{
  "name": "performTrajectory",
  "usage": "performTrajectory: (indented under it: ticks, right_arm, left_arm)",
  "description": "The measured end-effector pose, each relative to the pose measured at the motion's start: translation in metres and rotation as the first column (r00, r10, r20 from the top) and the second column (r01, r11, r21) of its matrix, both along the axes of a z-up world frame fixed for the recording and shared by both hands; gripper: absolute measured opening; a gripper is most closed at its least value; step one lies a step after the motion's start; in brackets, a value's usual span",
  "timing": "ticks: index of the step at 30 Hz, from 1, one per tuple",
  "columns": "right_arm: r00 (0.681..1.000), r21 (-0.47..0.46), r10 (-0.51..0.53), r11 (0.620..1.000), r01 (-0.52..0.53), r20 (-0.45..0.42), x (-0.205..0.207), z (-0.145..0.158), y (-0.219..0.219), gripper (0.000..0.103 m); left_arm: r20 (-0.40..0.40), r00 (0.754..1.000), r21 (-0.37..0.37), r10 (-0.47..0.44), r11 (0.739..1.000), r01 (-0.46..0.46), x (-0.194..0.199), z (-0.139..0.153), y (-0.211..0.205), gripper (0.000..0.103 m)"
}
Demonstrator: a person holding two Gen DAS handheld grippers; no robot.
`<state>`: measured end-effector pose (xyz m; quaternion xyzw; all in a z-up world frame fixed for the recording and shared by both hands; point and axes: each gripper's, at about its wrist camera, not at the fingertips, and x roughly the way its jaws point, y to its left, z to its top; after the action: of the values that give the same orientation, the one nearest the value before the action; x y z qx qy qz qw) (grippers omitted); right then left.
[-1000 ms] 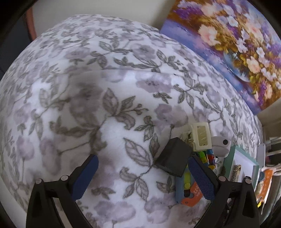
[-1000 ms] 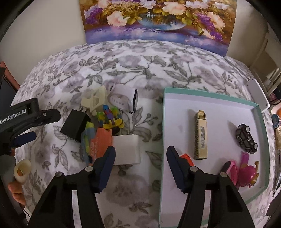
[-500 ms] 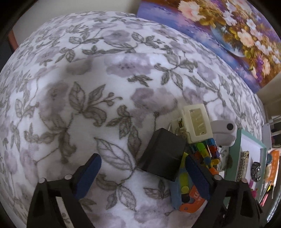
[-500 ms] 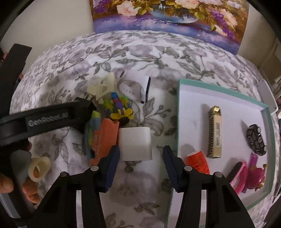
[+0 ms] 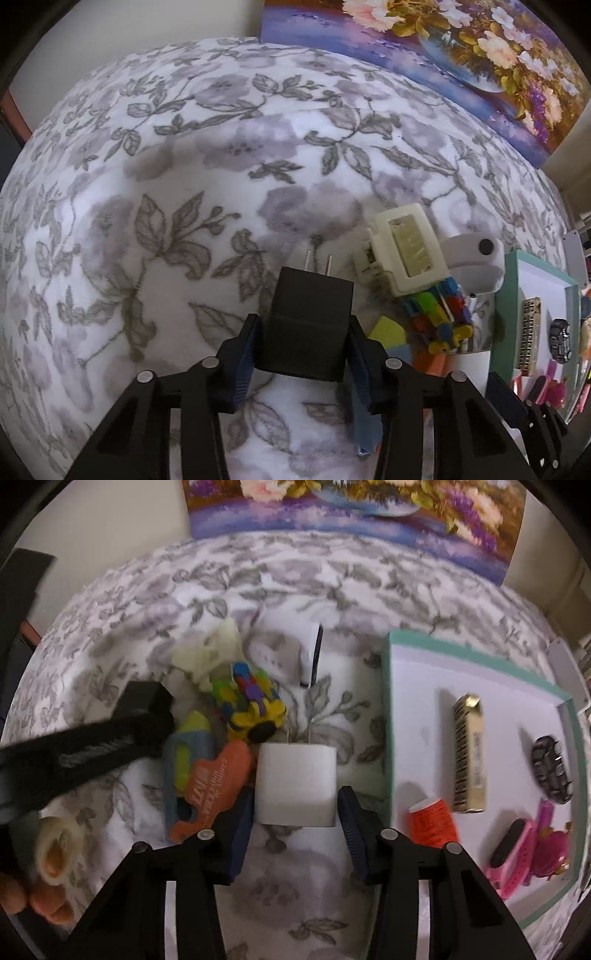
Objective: Organize rigid objects
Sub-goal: 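Close the left tool on the black charger while the right tool closes on the white charger, then carry the black and white chargers over the tray with both tools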
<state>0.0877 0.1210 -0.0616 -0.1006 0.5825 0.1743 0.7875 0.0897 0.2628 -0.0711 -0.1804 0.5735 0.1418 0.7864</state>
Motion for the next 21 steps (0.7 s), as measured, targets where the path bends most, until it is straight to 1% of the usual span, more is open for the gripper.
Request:
performTrajectory:
  ticks: [3,10,12,16,19,21]
  right_arm:
    - [1.0,-0.009,-0.002,1.0,0.002,0.015,0.0,0.0,0.002,0.046]
    - [1.0,0.015,-0.022,1.0,0.022,0.018,0.006,0.0,-0.003,0.046]
    - [1.0,0.007,-0.015,1.0,0.015,0.025,0.007,-0.001,-0.003,0.046]
    - [0.999,-0.006,-0.008,1.0,0.008,0.039,0.004,-0.001,0.0,0.045]
    - [0.999,0.006,-0.006,1.0,0.005,0.038,0.003,0.0,0.001,0.044]
    - [1.0,0.023,-0.007,1.0,0.006,0.03,0.003,0.001,-0.002,0.044]
  left_arm:
    - [0.001,1.0,-0.005,0.01,1.0,-0.01,0.0,-0.001,0.003,0.047]
    - [-0.02,1.0,0.031,0.021,0.999,-0.02,-0.007,0.003,0.007,0.047]
    - [-0.028,0.999,0.04,0.03,0.999,-0.029,-0.008,0.003,0.008,0.047]
    - [-0.035,0.998,0.046,0.055,0.998,-0.053,-0.011,0.003,0.014,0.047]
    - [-0.037,0.996,0.054,0.075,0.996,-0.073,-0.016,0.006,0.019,0.047]
    - [-0.028,0.995,0.043,0.097,0.995,-0.095,-0.019,0.01,0.024,0.047]
